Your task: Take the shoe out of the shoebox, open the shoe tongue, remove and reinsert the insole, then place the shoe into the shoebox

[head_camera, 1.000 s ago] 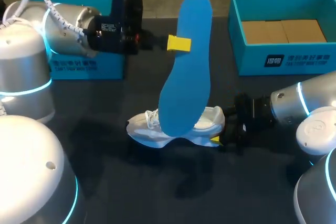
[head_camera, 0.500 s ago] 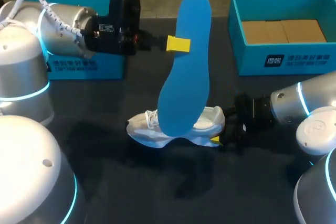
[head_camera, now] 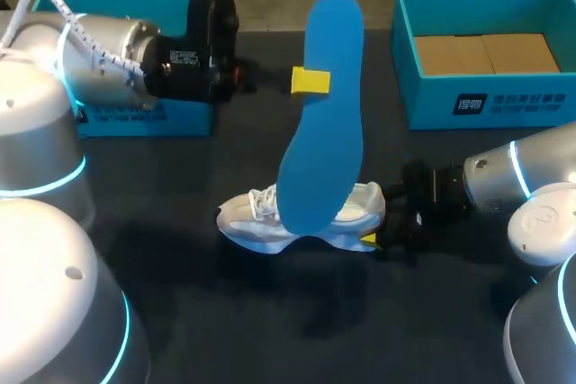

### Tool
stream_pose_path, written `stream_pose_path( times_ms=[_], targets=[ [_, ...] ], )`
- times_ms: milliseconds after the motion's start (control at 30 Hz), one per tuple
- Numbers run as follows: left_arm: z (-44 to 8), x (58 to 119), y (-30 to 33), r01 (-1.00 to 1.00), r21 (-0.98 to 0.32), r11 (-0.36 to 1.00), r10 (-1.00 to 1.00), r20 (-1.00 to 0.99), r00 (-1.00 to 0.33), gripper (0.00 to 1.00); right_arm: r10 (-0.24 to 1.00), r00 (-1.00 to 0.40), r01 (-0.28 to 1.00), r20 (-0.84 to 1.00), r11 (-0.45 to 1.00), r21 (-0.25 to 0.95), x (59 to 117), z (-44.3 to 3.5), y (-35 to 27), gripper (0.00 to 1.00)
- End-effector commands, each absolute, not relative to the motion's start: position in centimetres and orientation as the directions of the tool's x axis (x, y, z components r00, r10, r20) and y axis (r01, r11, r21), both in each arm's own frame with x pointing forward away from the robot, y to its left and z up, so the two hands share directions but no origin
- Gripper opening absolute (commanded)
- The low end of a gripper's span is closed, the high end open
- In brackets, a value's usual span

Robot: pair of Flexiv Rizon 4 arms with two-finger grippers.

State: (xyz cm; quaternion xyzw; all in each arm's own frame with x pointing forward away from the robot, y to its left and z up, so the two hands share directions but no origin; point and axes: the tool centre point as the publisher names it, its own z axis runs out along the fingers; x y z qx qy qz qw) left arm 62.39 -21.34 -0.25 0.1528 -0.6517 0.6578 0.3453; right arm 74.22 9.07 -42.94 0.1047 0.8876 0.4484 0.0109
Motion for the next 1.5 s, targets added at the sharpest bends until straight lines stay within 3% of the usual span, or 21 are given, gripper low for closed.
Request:
stream_pose_path(
  times_ms=[33, 400, 833, 1267, 1300, 1333, 1500],
  targets=[
    [-1.0, 60.4, -21.0, -0.66, -0.749, 0.063, 0.238, 0.654, -0.718, 0.0, 0.197, -0.978, 0.177, 0.074, 0.578, 0.797, 74.1, -43.2, 9.3, 0.0],
    [-2.0, 59.2, -20.1, -0.689, -0.725, 0.002, 0.26, 0.665, -0.7, 0.0, 0.197, -0.978, 0.177, 0.074, 0.578, 0.797, 74.1, -43.2, 9.3, 0.0],
    [-0.8, 58.2, -21.1, -0.77, -0.637, 0.042, 0.343, 0.733, -0.588, 0.0, 0.197, -0.978, 0.177, 0.074, 0.578, 0.797, 74.1, -43.2, 9.3, 0.0],
    [-0.5, 57.9, -21.1, -0.769, -0.638, 0.047, 0.309, 0.741, -0.596, 0.0, 0.197, -0.978, 0.177, 0.074, 0.578, 0.797, 74.1, -43.2, 9.3, 0.0],
    [-0.5, 57.9, -21.1, -0.769, -0.638, 0.047, 0.309, 0.741, -0.596, 0.0, 0.197, -0.978, 0.177, 0.074, 0.578, 0.797, 74.1, -43.2, 9.3, 0.23],
    [-0.5, 57.9, -21.1, -0.769, -0.638, 0.047, 0.309, 0.741, -0.596, 0.0, 0.197, -0.978, 0.177, 0.074, 0.578, 0.797, 74.1, -43.2, 9.3, 0.99],
    [-0.5, 57.9, -21.1, -0.769, -0.638, 0.047, 0.309, 0.741, -0.596, 0.0, 0.197, -0.978, 0.177, 0.074, 0.578, 0.797, 74.1, -43.2, 9.3, 1.0]
  ],
)
